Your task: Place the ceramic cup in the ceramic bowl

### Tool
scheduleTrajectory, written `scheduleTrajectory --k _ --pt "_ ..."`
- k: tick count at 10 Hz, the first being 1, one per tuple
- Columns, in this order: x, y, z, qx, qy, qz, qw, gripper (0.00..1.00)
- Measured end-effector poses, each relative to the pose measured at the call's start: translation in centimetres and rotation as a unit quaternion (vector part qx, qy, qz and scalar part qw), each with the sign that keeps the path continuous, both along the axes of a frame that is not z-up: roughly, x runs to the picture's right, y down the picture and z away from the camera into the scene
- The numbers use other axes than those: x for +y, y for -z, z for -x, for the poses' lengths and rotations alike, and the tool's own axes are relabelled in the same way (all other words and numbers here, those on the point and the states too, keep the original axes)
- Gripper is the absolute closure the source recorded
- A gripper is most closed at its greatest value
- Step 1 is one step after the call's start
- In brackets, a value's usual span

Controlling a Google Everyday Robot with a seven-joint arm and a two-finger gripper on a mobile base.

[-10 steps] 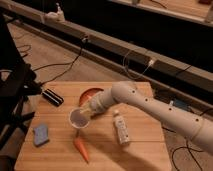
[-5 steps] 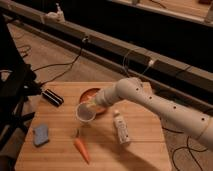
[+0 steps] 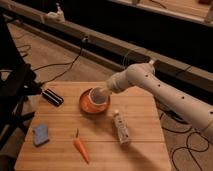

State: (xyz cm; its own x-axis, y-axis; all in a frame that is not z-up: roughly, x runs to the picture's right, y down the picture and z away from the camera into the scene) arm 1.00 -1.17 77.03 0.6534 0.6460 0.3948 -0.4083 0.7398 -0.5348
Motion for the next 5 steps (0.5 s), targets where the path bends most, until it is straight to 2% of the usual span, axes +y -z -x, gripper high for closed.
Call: scheduleTrajectory --k 2,5 --pt "-0.81 -0.13 -0.48 -0.007 -0.016 -0.002 0.9998 1.00" --pt "-0.37 -0.30 -0.34 -0.007 -0.011 0.003 0.9999 1.00"
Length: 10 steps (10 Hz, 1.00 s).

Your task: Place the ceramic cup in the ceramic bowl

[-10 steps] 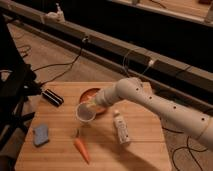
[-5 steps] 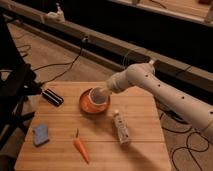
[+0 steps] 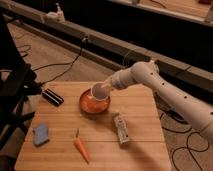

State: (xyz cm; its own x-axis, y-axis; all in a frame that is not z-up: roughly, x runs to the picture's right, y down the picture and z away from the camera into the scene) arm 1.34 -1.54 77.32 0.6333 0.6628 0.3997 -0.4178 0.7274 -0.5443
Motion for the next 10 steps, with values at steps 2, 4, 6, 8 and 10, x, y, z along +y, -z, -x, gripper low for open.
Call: scheduleTrajectory --k 2,4,6,8,10 --pt "1.6 -1.5 -0.3 0.007 0.005 0.026 0.9996 1.00" --pt "2.4 -3.5 0.3 0.007 0.014 0.050 0.9986 1.00" --pt "2.2 -5.7 0.7 0.009 0.011 0.067 0.9977 1.00" --pt "1.8 -7.4 1.2 0.007 0.009 0.082 0.9966 0.96" --pt "1.7 -8.5 1.6 0.002 0.007 0.097 0.9953 0.77"
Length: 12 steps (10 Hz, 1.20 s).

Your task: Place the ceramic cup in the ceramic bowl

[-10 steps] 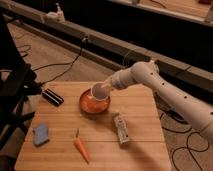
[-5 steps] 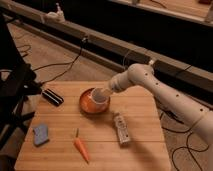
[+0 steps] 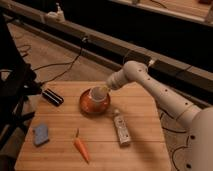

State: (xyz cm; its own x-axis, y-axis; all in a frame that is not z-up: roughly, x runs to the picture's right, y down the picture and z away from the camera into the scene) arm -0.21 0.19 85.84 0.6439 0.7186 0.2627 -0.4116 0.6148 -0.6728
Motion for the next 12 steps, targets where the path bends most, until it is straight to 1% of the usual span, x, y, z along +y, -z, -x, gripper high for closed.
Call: scheduleTrajectory --k 2,4,6,8,9,10,12 --pt "0.0 -0.9 0.2 -0.002 -0.006 0.012 0.9999 0.57" --pt "-0.2 -1.3 0.5 -0.003 -0.008 0.019 0.9998 0.36" --pt "-0.1 -1.6 0.6 -0.004 -0.009 0.024 0.9997 0.21" --pt "-0.2 -1.6 0.5 -0.003 -0.009 0.024 0.9997 0.20" --pt "-0.6 -1.3 0.1 0.000 -0.010 0.020 0.9998 0.20" --pt "-1.2 -1.0 -0.4 0.004 -0.012 0.012 0.9998 0.20" --pt "-3.1 0.4 -2.1 0.016 -0.023 -0.014 0.9995 0.20"
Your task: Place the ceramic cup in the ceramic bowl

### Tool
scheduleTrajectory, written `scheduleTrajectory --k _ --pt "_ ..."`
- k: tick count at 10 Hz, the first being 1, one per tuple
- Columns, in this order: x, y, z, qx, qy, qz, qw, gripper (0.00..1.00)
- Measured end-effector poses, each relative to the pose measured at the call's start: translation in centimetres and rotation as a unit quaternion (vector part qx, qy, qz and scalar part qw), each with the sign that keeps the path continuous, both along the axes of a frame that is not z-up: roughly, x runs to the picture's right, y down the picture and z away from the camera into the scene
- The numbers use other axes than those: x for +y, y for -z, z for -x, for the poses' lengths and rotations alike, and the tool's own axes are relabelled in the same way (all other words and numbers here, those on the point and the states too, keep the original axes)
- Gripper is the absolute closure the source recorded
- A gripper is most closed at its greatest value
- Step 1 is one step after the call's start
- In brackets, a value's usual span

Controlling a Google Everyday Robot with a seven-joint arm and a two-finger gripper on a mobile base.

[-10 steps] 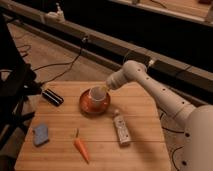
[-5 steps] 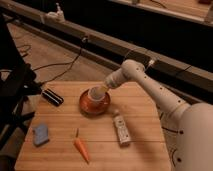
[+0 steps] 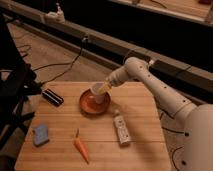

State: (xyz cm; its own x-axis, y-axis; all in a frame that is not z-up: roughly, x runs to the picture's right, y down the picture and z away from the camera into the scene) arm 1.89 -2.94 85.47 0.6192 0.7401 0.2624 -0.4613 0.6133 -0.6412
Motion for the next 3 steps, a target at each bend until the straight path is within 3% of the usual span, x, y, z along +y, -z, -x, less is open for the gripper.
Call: scheduleTrajectory --k 2,3 --pt "-2.8 2.4 -2.1 0.012 -0.024 -0.043 0.9987 0.20" --pt "-2.9 2.5 -2.3 0.013 -0.026 -0.046 0.9985 0.20"
